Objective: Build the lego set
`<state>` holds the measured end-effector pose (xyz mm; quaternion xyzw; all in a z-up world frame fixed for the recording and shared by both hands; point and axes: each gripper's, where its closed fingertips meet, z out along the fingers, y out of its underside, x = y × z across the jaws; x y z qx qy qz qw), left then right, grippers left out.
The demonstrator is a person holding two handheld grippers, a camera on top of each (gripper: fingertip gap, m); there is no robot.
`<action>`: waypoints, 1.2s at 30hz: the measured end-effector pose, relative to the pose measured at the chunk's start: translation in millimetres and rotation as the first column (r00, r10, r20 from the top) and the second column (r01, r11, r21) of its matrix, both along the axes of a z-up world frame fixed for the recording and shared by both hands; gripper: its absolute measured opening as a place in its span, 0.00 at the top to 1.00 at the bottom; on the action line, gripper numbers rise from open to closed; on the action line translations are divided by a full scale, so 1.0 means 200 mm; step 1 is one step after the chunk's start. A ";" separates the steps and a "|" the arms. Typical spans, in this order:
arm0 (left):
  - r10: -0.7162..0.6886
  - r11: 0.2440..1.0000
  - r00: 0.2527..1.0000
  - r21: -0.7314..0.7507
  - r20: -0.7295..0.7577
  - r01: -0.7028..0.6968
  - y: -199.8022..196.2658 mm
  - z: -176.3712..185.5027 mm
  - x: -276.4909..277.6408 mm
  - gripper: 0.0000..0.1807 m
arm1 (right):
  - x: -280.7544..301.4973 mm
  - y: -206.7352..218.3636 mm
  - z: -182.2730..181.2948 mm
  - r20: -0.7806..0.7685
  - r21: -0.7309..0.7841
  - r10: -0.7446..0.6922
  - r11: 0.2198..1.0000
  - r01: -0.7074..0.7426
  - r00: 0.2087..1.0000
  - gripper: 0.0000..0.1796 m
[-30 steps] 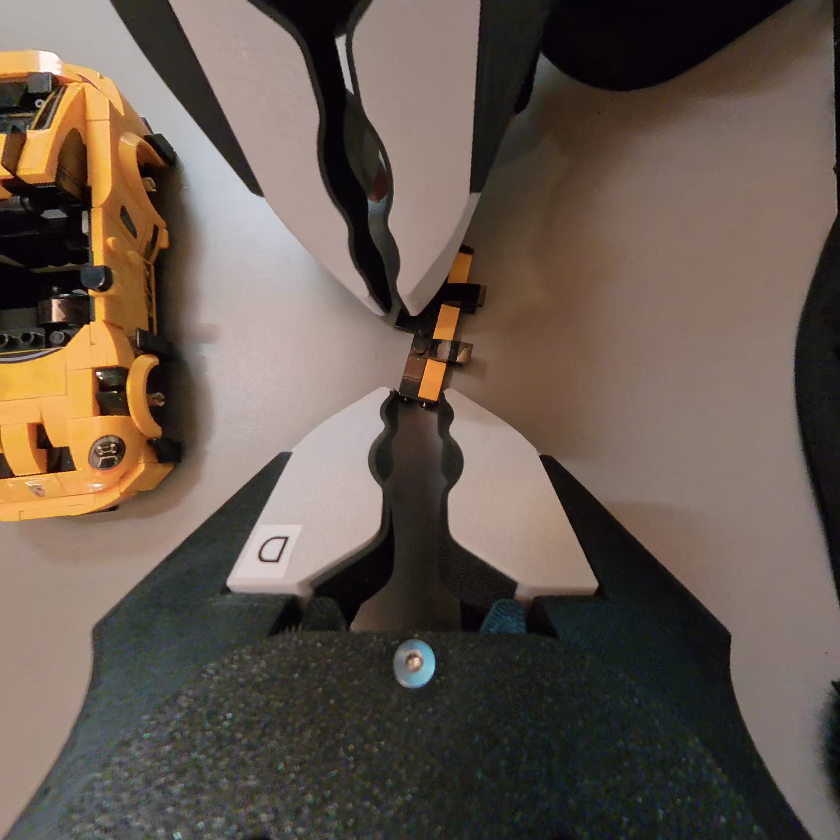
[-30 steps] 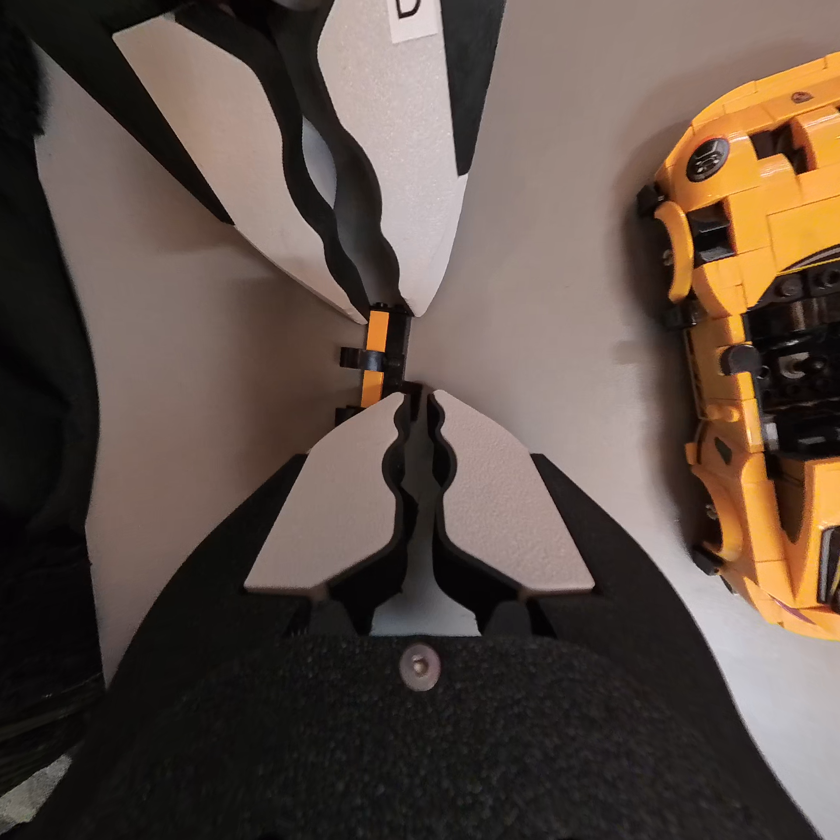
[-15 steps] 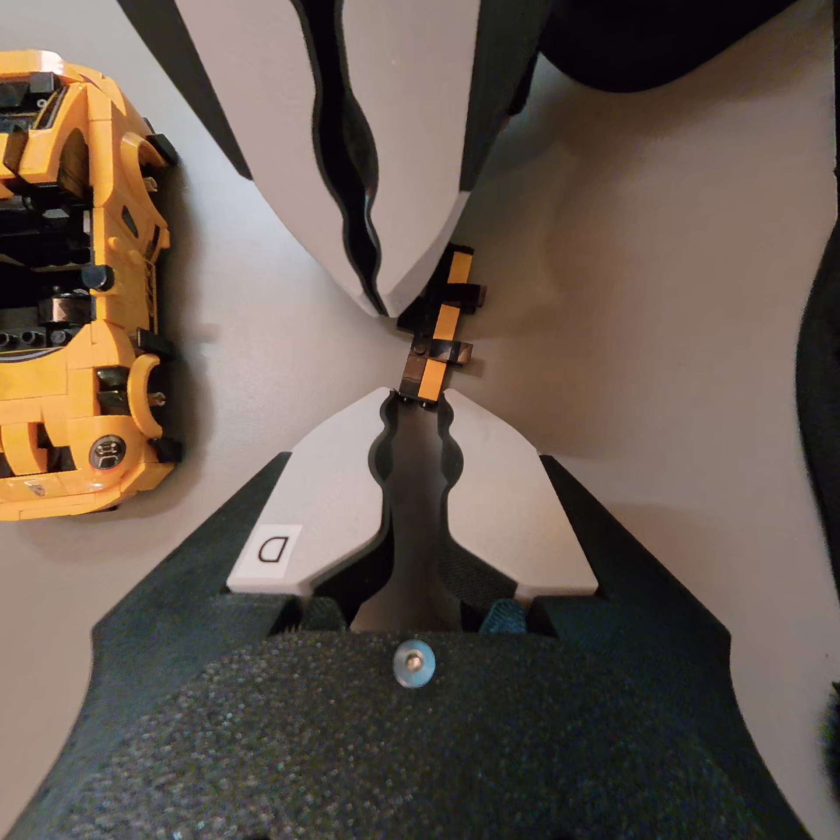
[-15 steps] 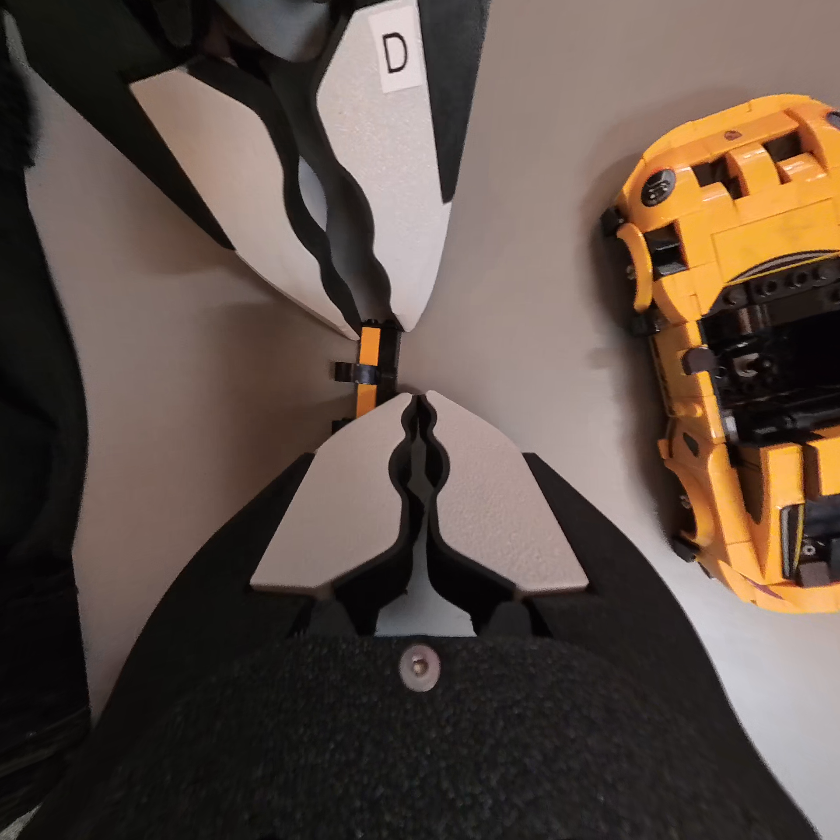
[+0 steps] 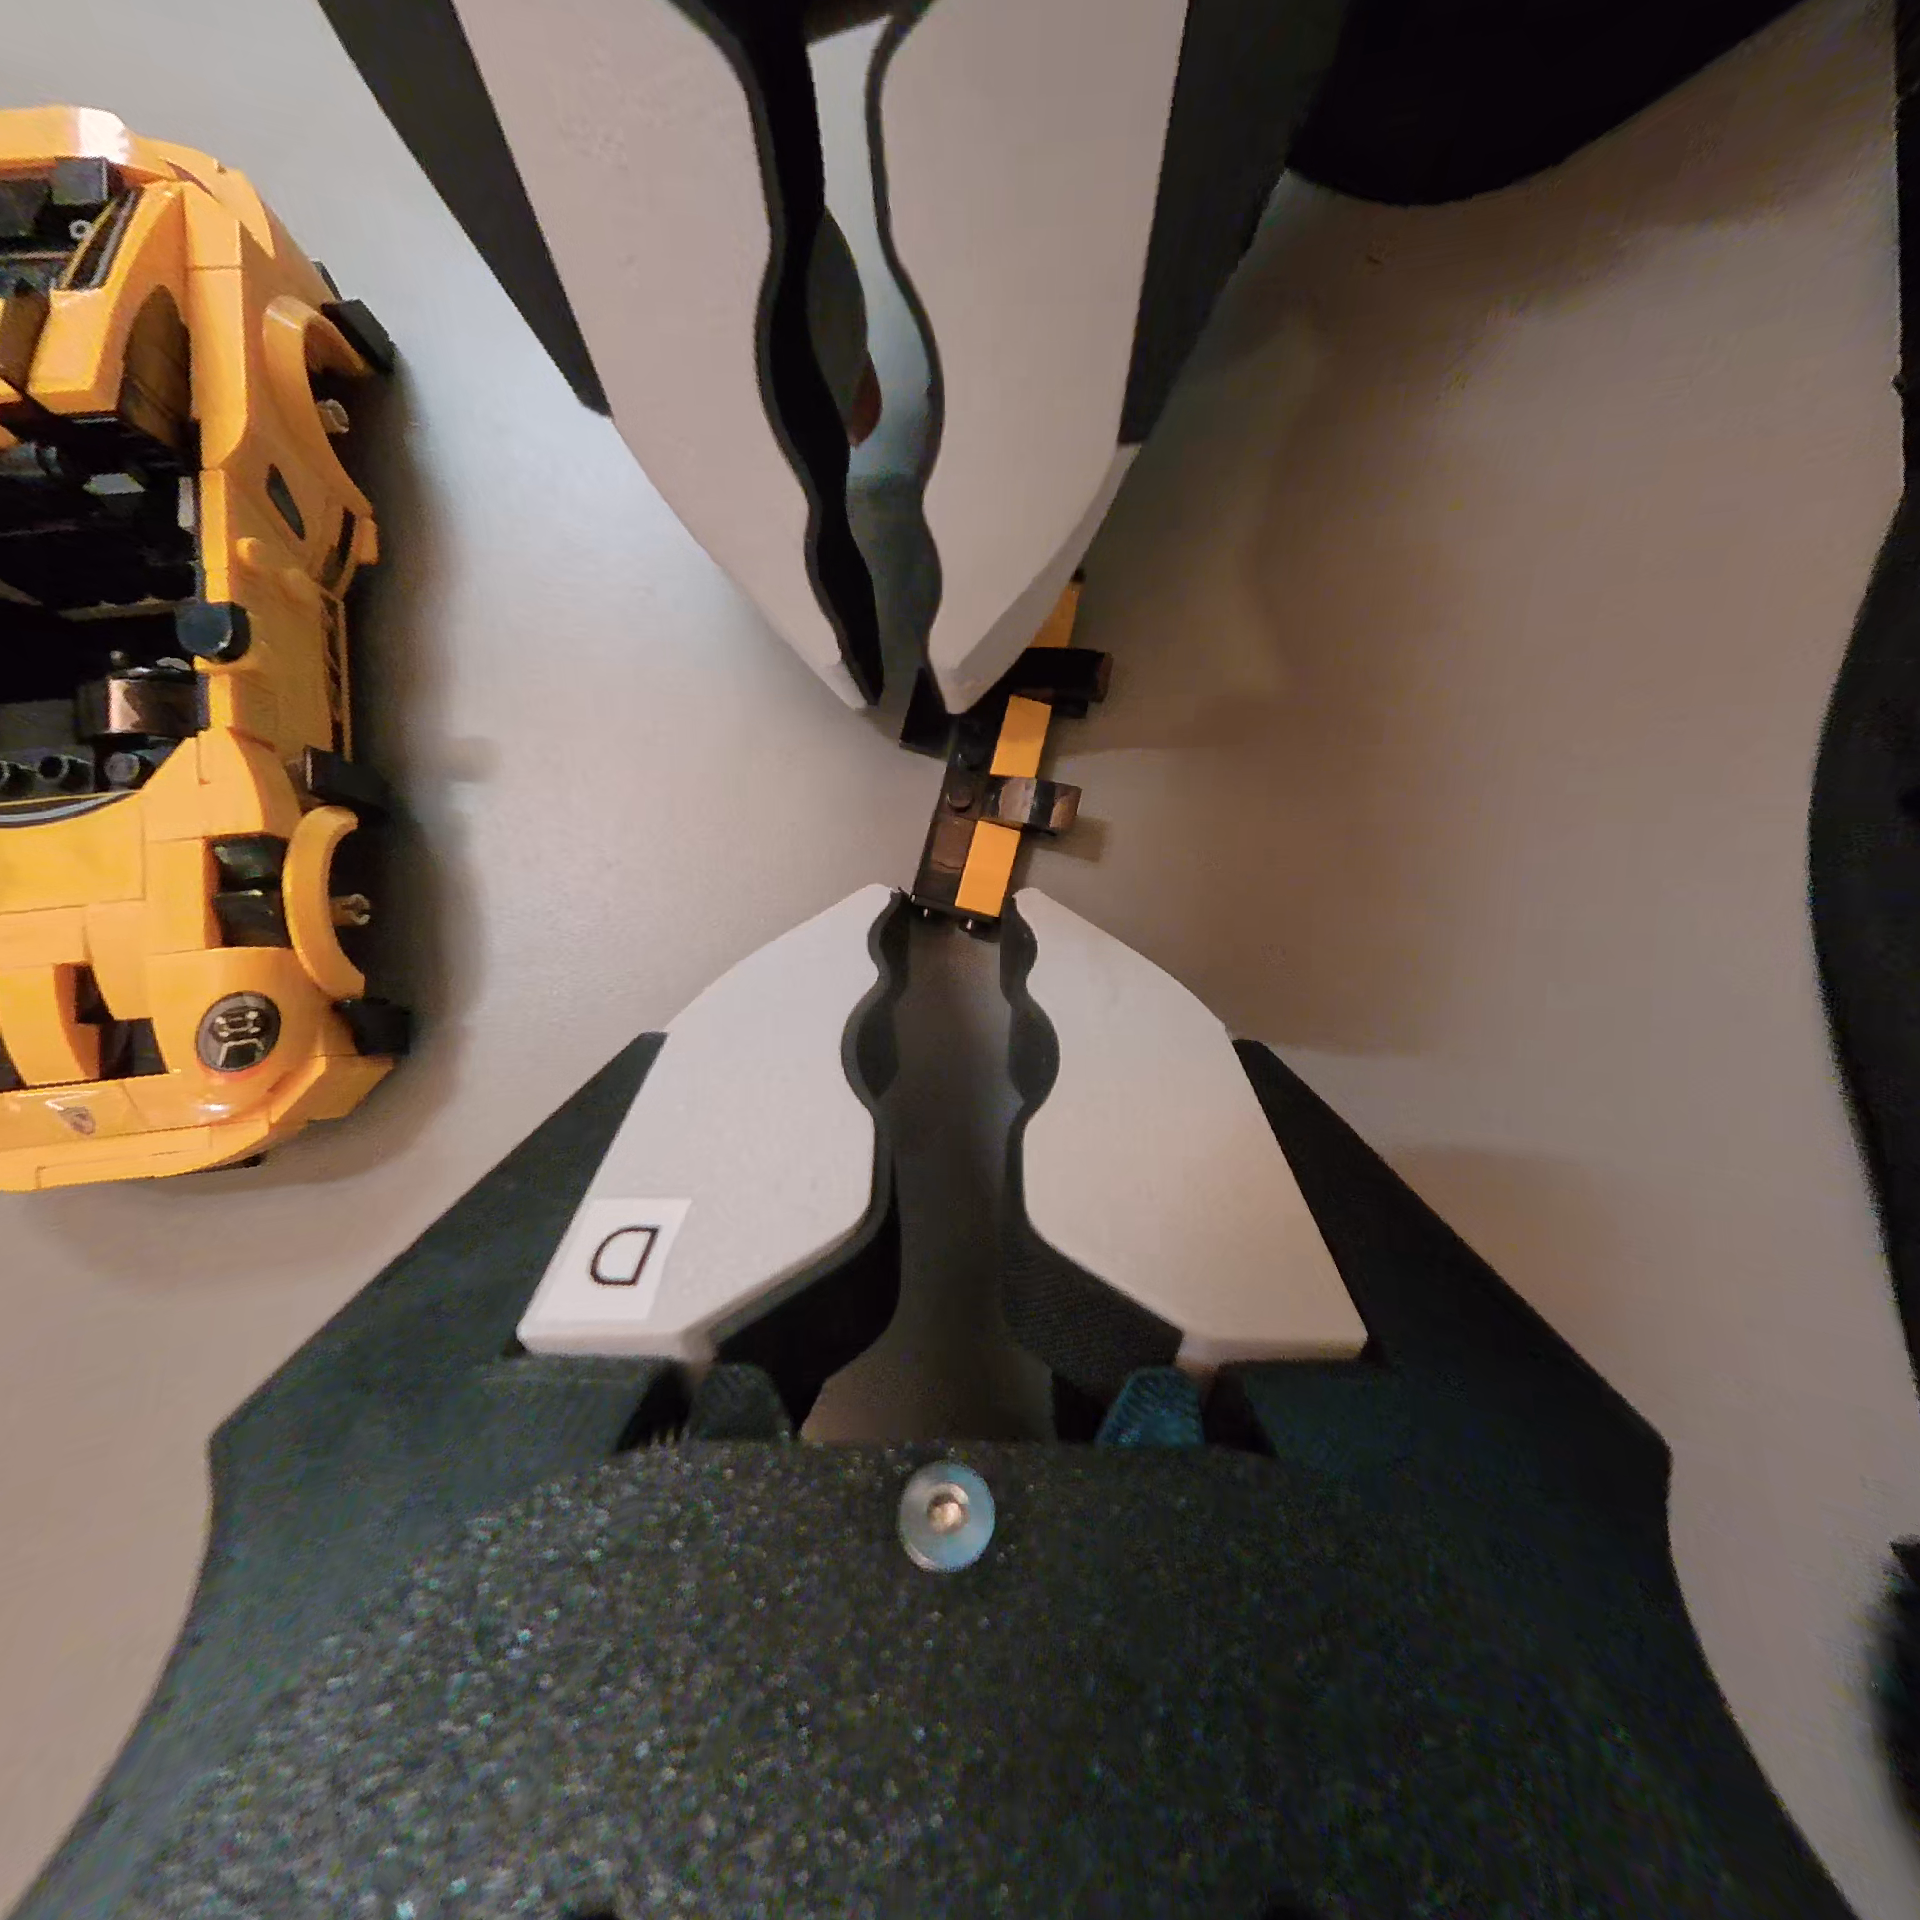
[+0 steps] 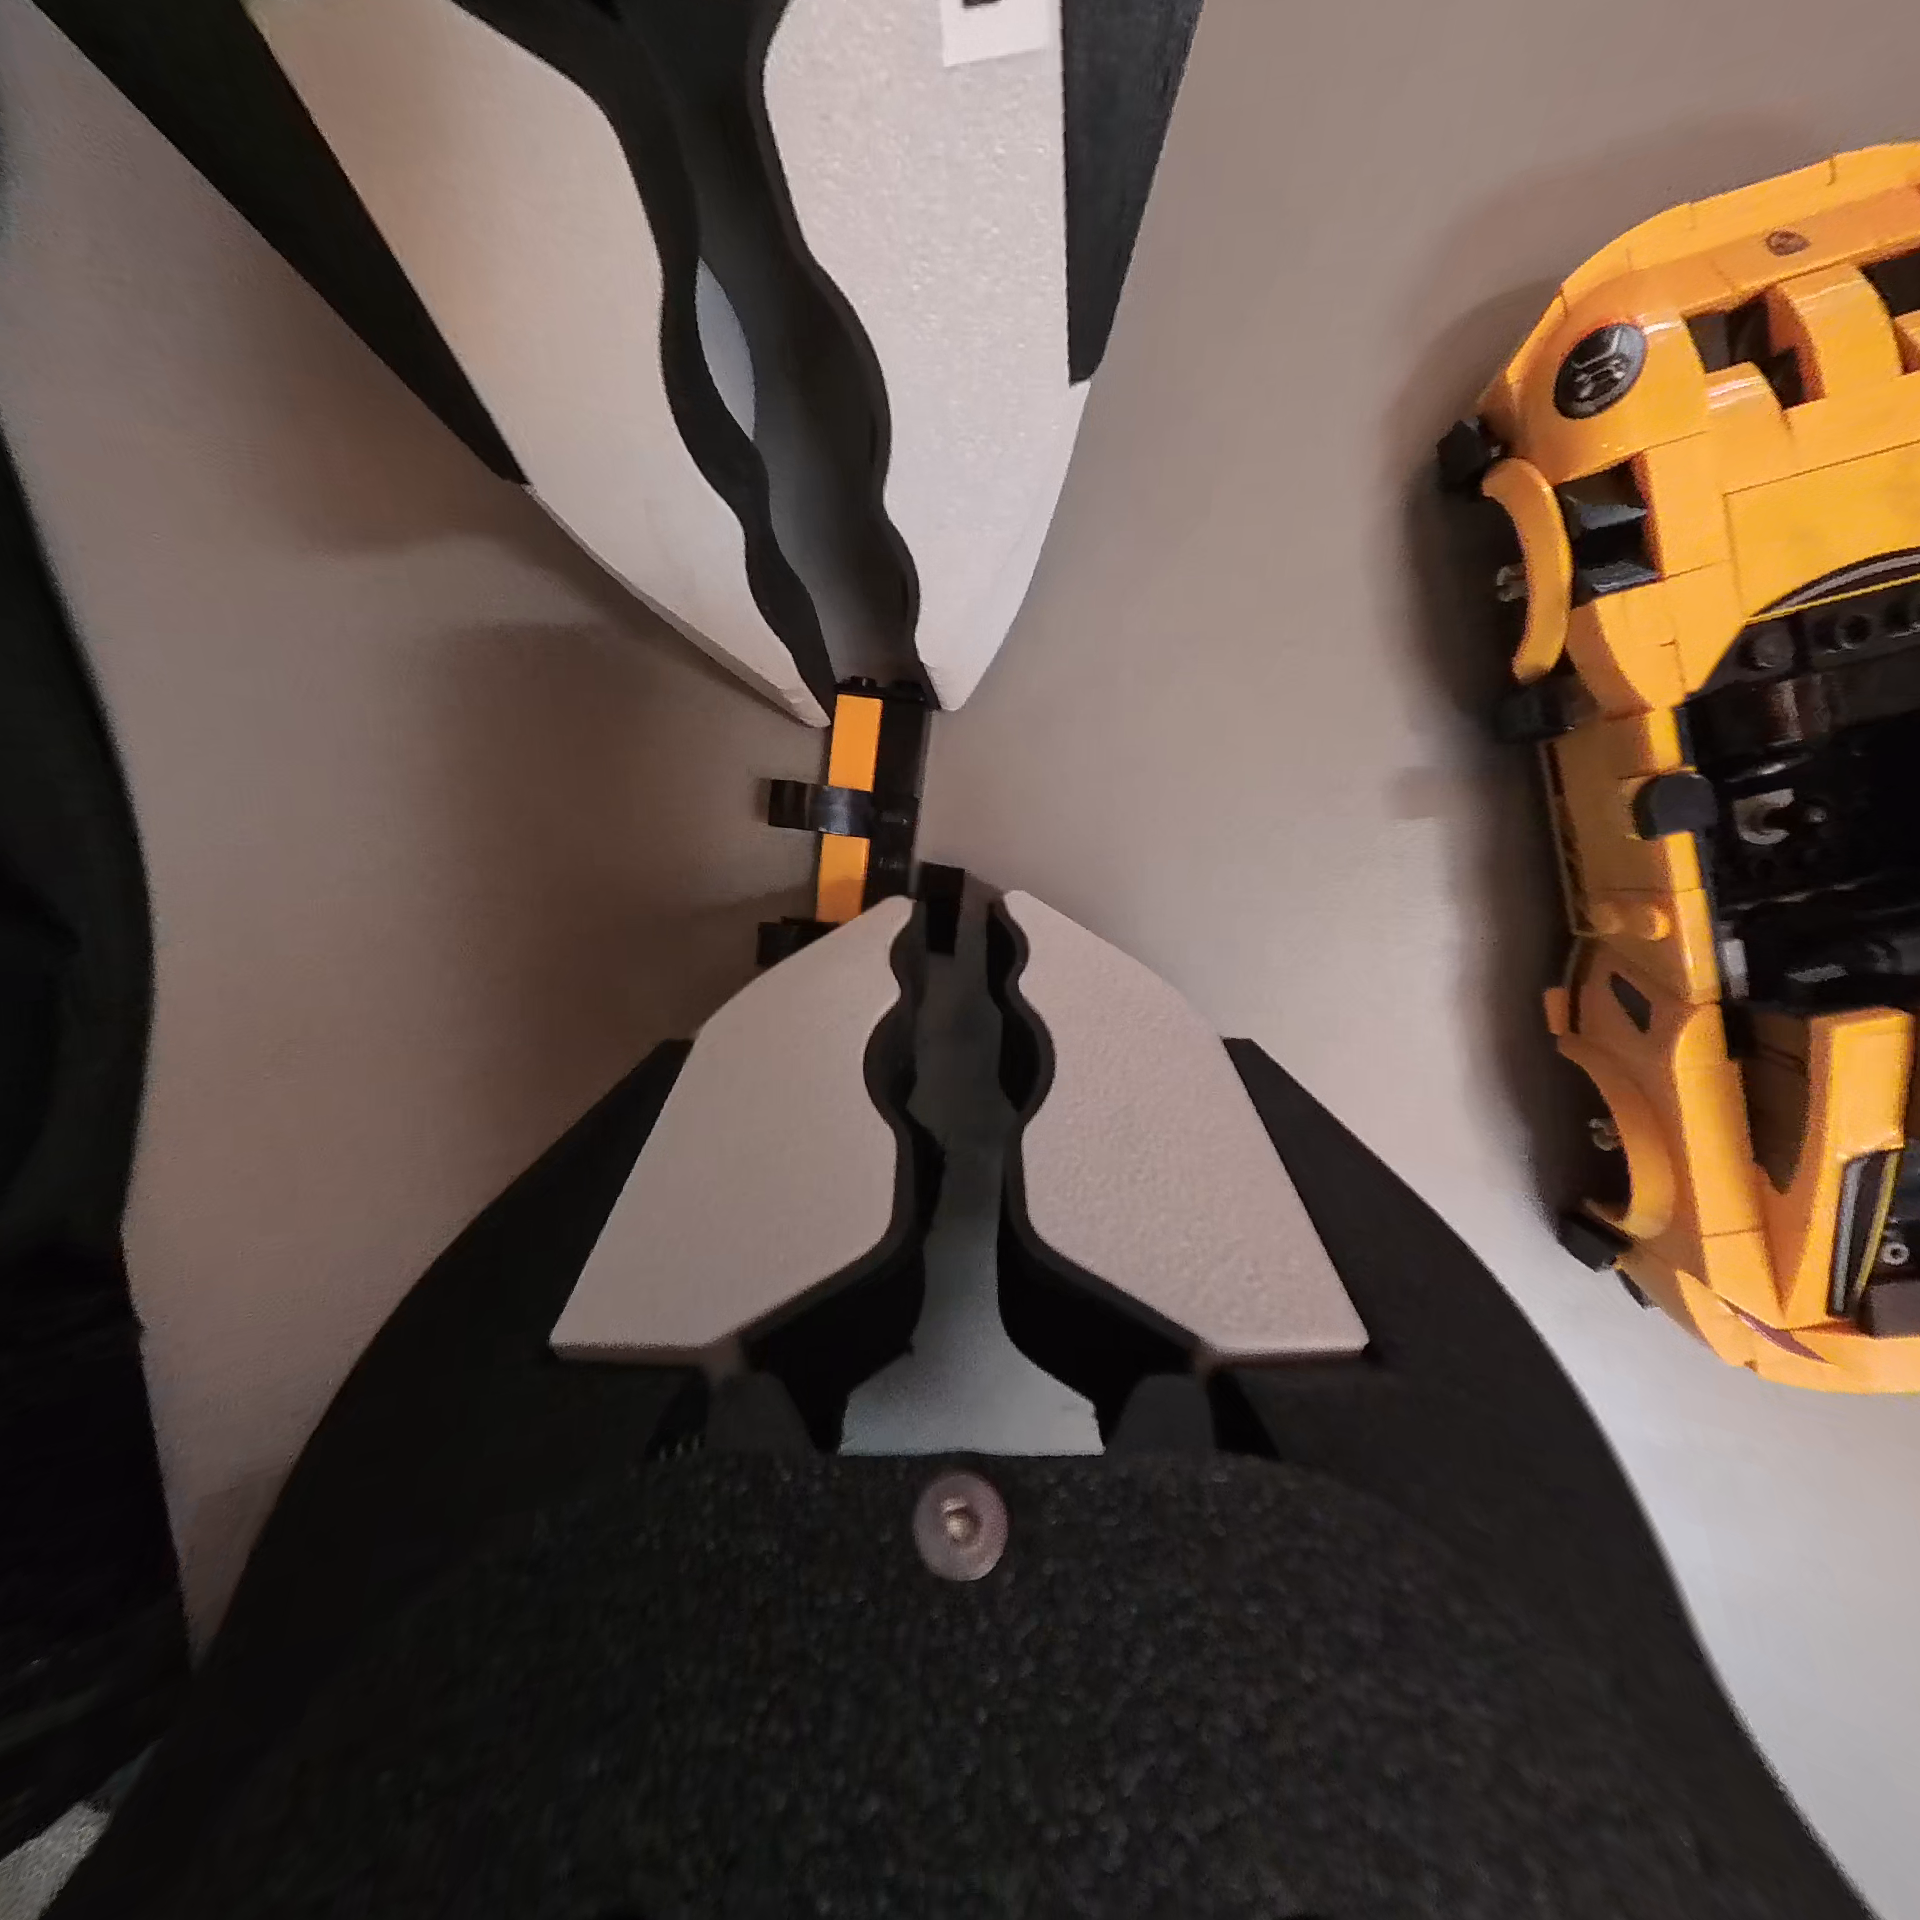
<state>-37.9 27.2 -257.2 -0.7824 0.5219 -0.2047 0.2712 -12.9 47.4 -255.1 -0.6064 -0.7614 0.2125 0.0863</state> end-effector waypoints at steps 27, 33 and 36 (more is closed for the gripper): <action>-0.016 1.000 1.000 -0.015 -0.002 0.016 -0.02 0.00 -0.01 0.91 | -0.01 0.02 -0.02 0.009 0.077 -0.006 0.997 0.005 1.000 0.99; -0.008 1.000 1.000 -0.010 -0.003 0.008 -0.01 0.00 -0.01 0.91 | -0.01 0.02 0.00 -0.006 0.039 -0.023 0.999 0.024 1.000 0.99; 0.004 1.000 1.000 -0.002 -0.006 -0.004 0.00 0.00 -0.02 0.91 | -0.01 0.01 0.03 -0.028 -0.001 -0.029 1.000 0.029 0.999 0.99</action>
